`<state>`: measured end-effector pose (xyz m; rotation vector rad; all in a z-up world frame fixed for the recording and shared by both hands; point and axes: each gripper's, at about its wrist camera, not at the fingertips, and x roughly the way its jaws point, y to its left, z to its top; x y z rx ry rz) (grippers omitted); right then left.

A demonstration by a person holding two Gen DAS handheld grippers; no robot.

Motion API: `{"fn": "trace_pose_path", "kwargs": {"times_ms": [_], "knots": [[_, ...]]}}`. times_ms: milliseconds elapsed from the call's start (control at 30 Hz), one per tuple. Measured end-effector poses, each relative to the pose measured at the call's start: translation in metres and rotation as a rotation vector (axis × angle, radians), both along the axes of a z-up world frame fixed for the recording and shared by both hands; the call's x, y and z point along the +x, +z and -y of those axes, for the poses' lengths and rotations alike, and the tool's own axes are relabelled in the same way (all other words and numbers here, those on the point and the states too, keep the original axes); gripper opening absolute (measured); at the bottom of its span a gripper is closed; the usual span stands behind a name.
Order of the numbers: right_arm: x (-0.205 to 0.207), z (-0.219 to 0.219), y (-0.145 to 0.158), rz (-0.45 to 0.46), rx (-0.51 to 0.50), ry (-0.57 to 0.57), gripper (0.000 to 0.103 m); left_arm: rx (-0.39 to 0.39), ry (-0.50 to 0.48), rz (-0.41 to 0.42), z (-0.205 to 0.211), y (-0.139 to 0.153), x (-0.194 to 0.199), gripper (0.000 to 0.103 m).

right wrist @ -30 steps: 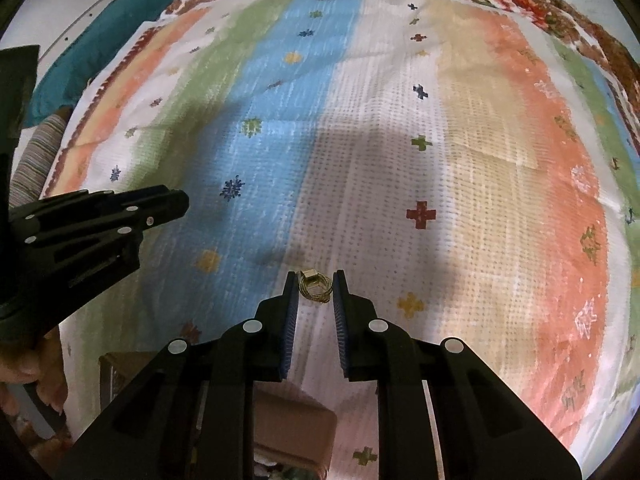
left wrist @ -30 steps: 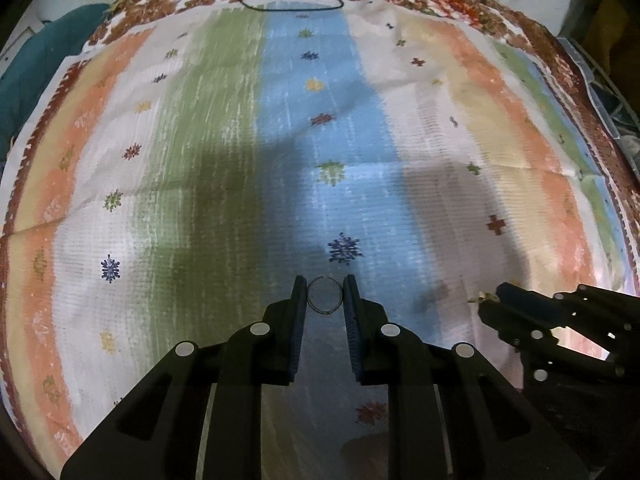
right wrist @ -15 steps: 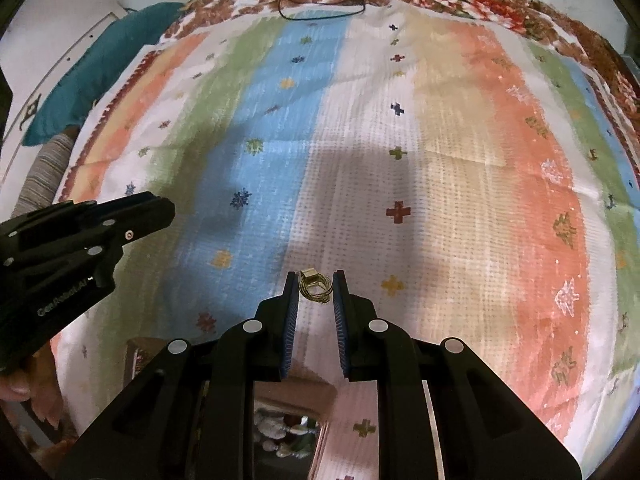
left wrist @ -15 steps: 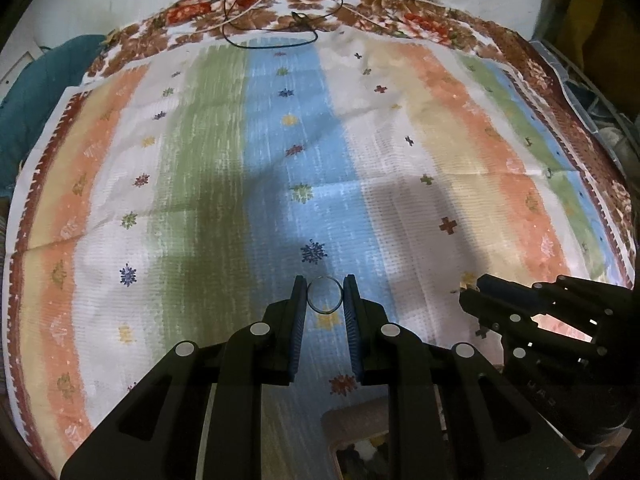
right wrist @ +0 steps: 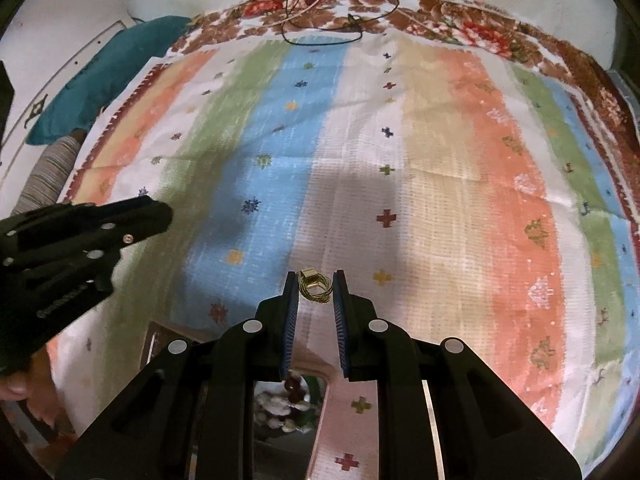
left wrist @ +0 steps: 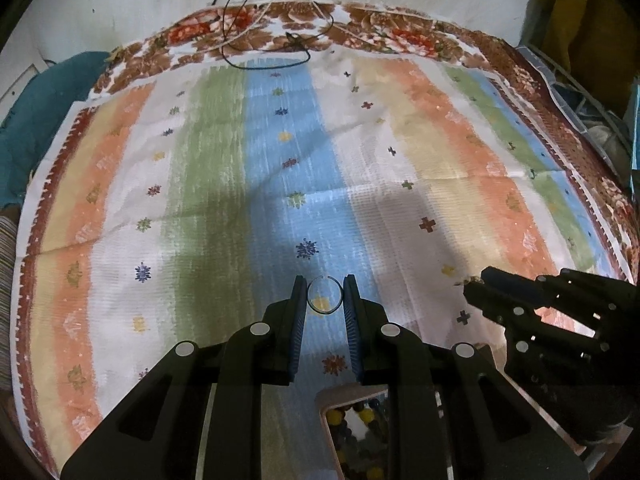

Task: Organize jewelry
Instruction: 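Lift both rings and carry them over the silver tin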

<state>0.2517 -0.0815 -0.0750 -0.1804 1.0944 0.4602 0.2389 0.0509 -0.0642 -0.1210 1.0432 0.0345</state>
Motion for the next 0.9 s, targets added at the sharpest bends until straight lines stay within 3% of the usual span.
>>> {"fn": "trace_pose_path", "kwargs": {"times_ms": [333, 900], "knots": [[-0.021, 0.006, 0.019, 0.014, 0.063, 0.013, 0.018, -0.009, -0.037, 0.052, 0.015, 0.022, -0.027, 0.018], [-0.064, 0.018, 0.041, 0.075, 0.084, 0.054, 0.018, -0.026, -0.084, 0.115, 0.035, 0.046, -0.077, 0.018]]}}
